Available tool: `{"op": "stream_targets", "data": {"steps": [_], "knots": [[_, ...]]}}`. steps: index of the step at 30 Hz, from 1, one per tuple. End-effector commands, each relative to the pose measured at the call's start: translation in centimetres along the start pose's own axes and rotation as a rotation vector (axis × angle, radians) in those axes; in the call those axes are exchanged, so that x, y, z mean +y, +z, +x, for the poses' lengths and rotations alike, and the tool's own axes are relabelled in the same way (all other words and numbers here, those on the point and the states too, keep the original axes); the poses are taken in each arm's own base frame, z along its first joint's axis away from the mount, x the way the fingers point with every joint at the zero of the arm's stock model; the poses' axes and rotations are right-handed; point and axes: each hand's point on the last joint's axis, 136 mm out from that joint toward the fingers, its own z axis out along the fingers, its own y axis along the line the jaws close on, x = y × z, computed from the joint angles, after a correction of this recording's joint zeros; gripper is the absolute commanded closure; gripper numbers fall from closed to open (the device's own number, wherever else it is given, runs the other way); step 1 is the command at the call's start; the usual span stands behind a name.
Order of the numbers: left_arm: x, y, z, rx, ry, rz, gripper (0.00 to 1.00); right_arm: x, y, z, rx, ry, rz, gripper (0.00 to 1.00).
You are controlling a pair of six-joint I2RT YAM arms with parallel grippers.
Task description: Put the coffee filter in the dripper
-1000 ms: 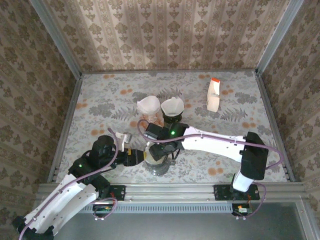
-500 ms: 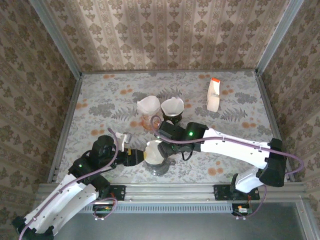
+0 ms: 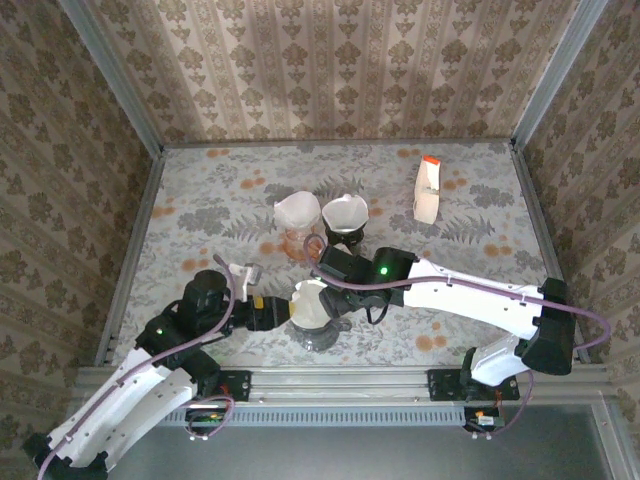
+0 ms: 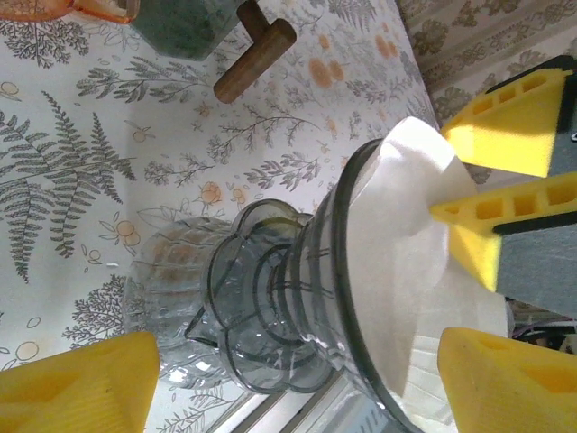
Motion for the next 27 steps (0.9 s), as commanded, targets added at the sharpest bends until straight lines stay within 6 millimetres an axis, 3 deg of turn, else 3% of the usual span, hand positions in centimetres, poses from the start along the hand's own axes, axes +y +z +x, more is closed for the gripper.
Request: {"op": "stream_targets", "data": {"steps": [1, 5, 11, 19, 21, 27], "knots": [[-1.6, -0.4, -1.5, -0.041, 0.035, 0.039, 0.15, -0.3, -0.9, -0.3, -0.023, -0.001, 0.013, 0.35], [-2.3, -0.5, -2.0, -0.059, 0.055, 0.058, 0.09, -0.2, -1.0, -0.6, -0.033, -0.001, 0.011, 0.31], [-2.0, -0.2, -2.3, -0.055, 0.057, 0.037, 0.08, 0.4, -1.8, -1.9, -0.084, -0.008, -0.013, 0.27], [-2.6, -1.5, -3.5, -0.116, 0.086, 0.013, 0.0, -0.3, -4.9, -4.0, -0.222, 0.001, -0.019, 0.22], [-2.7, -1.8, -3.8, -0.129, 0.091, 0.008, 0.0, -0.9, -5.7, -4.4, -0.261, 0.014, -0.008, 0.0], [-2.4, -2.2, -4.1, -0.151, 0.092, -0.018, 0.0, -1.4, -6.4, -4.4, -0.299, 0.027, -0.015, 0.0]]}}
